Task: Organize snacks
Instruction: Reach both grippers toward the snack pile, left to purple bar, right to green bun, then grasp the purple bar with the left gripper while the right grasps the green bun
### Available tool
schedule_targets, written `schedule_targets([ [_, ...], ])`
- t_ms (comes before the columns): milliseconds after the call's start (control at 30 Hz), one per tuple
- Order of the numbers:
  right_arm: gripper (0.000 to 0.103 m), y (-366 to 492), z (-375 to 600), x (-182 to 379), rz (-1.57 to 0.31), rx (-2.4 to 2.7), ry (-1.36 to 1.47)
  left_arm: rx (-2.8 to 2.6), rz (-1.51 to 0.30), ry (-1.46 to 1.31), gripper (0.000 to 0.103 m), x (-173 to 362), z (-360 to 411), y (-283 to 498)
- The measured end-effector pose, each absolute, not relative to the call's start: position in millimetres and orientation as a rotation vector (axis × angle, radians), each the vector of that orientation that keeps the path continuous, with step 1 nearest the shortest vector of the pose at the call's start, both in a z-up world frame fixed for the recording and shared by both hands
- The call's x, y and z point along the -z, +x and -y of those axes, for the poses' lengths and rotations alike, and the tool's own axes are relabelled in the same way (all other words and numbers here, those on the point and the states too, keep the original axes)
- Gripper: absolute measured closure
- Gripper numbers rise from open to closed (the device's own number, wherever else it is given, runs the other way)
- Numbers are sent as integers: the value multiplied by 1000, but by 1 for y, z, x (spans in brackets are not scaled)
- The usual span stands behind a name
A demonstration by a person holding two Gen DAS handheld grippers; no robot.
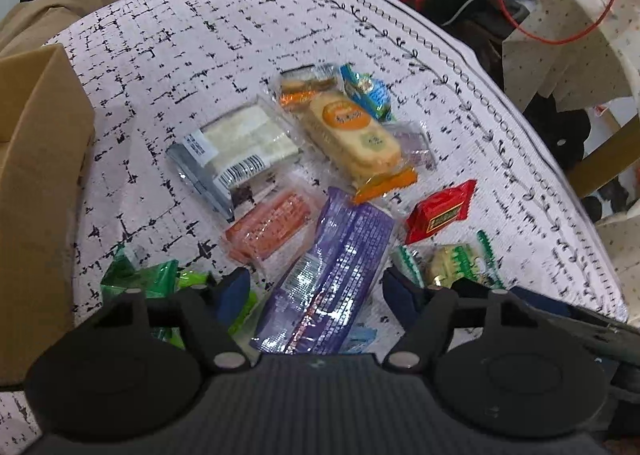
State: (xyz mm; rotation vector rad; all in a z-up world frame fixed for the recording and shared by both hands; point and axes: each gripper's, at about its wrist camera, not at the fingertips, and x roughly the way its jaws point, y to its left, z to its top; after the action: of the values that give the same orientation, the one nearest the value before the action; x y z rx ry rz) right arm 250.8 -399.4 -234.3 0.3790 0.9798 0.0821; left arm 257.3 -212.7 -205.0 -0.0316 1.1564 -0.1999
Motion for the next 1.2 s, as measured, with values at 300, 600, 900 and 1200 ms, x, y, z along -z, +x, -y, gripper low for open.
schedule_targets([
  [300, 19, 252, 392, 234, -965, -99, 328, 203, -1155, -1, 50, 213, 215, 256],
  [600, 43, 253, 376, 234, -958, -118, 234, 167, -1136, -73, 57, 197, 202, 250],
  [900, 53, 241, 369, 214, -957, -120, 217, 161, -1071, -99, 57, 173, 196, 242],
  [1200, 53, 222, 360, 174, -899, -109, 200, 161, -1008, -99, 57, 149, 185, 224],
])
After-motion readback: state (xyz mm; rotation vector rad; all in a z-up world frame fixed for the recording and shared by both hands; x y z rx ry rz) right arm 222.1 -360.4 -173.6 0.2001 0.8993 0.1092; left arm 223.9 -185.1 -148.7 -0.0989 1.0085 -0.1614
